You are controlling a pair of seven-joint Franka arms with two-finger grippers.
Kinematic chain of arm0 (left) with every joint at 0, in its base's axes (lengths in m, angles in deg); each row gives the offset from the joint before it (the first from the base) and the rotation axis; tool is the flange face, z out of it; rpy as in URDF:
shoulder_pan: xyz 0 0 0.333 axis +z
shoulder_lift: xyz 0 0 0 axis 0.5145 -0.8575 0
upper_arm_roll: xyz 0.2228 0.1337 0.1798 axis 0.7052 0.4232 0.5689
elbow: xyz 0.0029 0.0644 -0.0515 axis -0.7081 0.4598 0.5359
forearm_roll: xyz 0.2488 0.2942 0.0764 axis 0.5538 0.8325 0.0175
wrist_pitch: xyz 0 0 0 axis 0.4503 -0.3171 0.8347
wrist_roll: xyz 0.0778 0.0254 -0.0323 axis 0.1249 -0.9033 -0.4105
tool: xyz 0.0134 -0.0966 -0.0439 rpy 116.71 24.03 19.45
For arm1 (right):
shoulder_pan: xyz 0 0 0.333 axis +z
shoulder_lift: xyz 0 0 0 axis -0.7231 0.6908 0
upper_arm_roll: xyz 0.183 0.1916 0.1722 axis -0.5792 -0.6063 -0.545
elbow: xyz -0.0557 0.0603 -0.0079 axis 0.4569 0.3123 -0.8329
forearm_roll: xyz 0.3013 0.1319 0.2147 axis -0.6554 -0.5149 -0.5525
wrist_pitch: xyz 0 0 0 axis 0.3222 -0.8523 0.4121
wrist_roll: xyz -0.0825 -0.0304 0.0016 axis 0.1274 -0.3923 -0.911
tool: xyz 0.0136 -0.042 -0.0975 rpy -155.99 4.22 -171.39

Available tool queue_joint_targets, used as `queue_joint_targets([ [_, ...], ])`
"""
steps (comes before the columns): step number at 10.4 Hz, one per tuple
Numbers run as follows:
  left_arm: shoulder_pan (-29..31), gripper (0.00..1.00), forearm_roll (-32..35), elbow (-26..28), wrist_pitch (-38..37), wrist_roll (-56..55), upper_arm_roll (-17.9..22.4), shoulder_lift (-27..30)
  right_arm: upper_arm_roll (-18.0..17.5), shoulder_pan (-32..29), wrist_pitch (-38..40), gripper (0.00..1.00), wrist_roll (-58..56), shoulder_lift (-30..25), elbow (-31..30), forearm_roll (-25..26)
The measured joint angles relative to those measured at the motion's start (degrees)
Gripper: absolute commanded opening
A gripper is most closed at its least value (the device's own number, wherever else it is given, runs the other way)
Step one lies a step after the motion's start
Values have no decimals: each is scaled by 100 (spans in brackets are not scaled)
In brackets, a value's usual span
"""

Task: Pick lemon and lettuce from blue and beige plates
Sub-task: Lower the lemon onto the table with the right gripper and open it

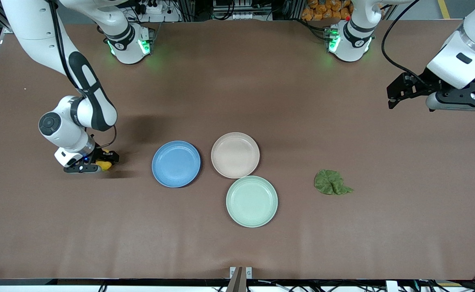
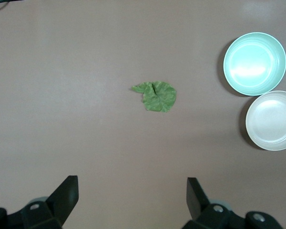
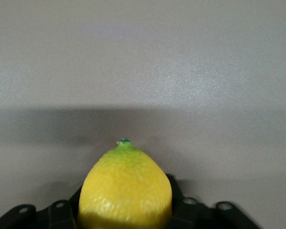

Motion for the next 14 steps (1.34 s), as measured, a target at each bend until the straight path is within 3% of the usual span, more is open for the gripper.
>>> queue_joint_targets([
  [3,0,100,0,-8,0,0,0,0,-9,2,17,100,0,4,81,-2],
  [5,4,100,0,-10,0,0,2,0,-11,3,546,100,0,-1,318,-4],
  [10,28,100,0,-15,-1,0,17,1,198,-29,3883,100,0,-167,2257,-25],
  [14,24,100,-19,-20,-3,0,8,1,494,-32,5582,100,0,-192,3609,-26],
])
